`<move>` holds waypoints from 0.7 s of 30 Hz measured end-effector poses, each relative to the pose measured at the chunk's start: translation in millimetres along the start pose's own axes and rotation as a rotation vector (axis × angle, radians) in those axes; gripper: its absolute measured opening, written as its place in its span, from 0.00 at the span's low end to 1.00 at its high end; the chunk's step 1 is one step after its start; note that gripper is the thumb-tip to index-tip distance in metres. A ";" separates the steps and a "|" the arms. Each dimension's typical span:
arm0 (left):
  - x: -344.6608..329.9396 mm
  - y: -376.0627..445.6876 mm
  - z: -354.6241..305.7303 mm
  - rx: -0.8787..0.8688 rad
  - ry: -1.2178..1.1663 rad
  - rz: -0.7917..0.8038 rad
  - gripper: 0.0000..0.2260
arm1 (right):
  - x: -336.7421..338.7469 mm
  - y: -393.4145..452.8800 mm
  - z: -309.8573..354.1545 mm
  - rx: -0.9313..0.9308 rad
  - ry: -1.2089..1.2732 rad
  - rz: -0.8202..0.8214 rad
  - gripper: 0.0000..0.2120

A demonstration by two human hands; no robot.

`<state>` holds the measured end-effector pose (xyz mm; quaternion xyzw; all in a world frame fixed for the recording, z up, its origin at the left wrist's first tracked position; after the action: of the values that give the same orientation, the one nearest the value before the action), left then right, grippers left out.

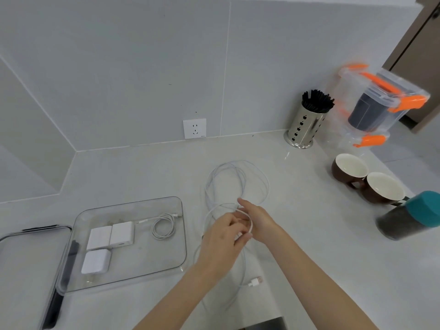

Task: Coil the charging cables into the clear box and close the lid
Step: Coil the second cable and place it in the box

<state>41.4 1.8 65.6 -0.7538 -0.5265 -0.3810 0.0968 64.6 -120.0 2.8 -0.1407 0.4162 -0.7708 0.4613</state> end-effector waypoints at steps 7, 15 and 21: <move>-17.2 -16.5 2.1 0.050 0.100 0.265 0.11 | -21.3 28.2 -2.6 -0.090 0.273 0.100 0.12; -6.1 -6.7 17.6 0.113 0.094 0.260 0.10 | -31.3 30.2 15.0 -0.014 0.343 0.168 0.05; 3.7 3.3 26.7 0.123 0.109 0.248 0.11 | -29.5 24.2 21.9 0.142 -0.113 0.065 0.12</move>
<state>57.6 17.7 50.5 -0.7840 -0.4454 -0.3735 0.2177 107.9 -112.3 2.4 -0.1373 0.3381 -0.7740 0.5174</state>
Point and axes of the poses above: each hand's wrist, its own y-axis towards the middle knuckle, its own x-axis out of the back of the hand, z = x × y, the point moved 4 cm from there along y, towards the middle knuckle, and after that the axes turned 9 degrees about -z, right-handed, at the moved point
